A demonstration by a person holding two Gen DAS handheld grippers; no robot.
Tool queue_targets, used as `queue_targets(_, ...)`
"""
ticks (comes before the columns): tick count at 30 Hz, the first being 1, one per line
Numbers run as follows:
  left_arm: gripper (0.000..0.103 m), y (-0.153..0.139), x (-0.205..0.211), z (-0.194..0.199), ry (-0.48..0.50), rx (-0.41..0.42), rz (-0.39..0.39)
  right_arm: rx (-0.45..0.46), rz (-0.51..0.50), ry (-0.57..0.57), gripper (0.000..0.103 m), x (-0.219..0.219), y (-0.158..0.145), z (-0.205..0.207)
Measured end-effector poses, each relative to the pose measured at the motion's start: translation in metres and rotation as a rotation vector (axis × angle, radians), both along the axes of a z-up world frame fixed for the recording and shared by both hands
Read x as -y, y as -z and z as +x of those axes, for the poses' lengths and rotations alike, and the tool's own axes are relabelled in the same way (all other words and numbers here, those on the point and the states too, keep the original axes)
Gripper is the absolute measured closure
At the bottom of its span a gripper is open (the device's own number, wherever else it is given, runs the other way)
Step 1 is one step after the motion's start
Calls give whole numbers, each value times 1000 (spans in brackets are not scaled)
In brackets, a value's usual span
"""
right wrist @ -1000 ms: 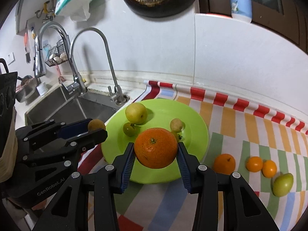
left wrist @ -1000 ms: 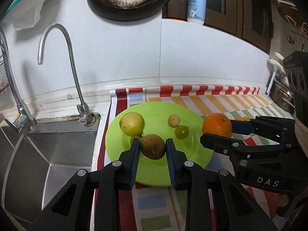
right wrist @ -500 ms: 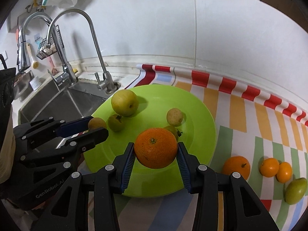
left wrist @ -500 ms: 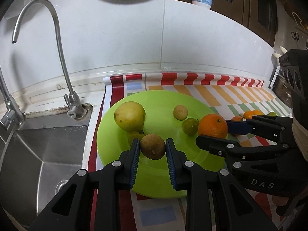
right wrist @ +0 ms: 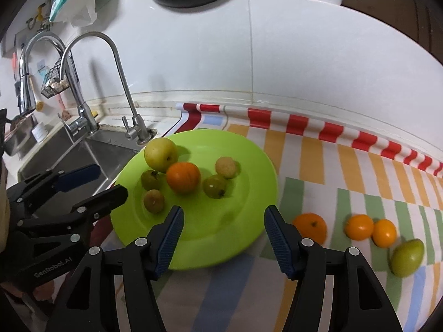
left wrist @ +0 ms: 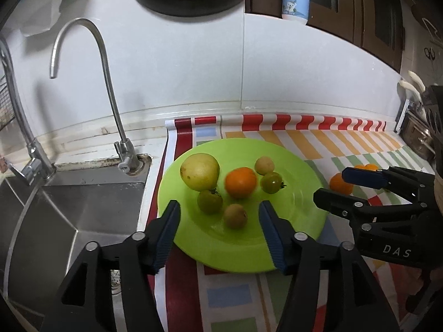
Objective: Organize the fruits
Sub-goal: 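Lower both fruits onto the green plate and open both grippers, then withdraw both grippers from the plate toward the remaining fruit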
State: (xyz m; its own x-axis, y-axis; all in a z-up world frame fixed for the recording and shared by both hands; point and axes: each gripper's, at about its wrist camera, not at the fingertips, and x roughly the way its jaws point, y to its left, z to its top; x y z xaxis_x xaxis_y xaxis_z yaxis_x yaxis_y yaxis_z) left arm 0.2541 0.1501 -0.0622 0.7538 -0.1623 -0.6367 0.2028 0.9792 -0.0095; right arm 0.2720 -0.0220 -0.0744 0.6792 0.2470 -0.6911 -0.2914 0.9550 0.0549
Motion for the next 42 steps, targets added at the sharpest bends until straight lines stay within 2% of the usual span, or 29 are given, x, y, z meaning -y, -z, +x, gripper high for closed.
queue_targets(6,31,-10,5,-16,-32,1,-14,21,10,29,42,13,-12,-19)
queue_targets(9,27,-15,11,-25,-36,10,-14,35,18,46,34,21,-19,-31)
queue_targets(16,12,-30,28,-48,-19,48,-2,65,28,88,34,41,-31,-59)
queue_targets(21,3,-39,42,-63,-11,75,4,90,27,132,28,57,-39,-77)
queue_targets(42,0,-55,105,-80,8,134,10,151,9,263,22,130,-57,-112)
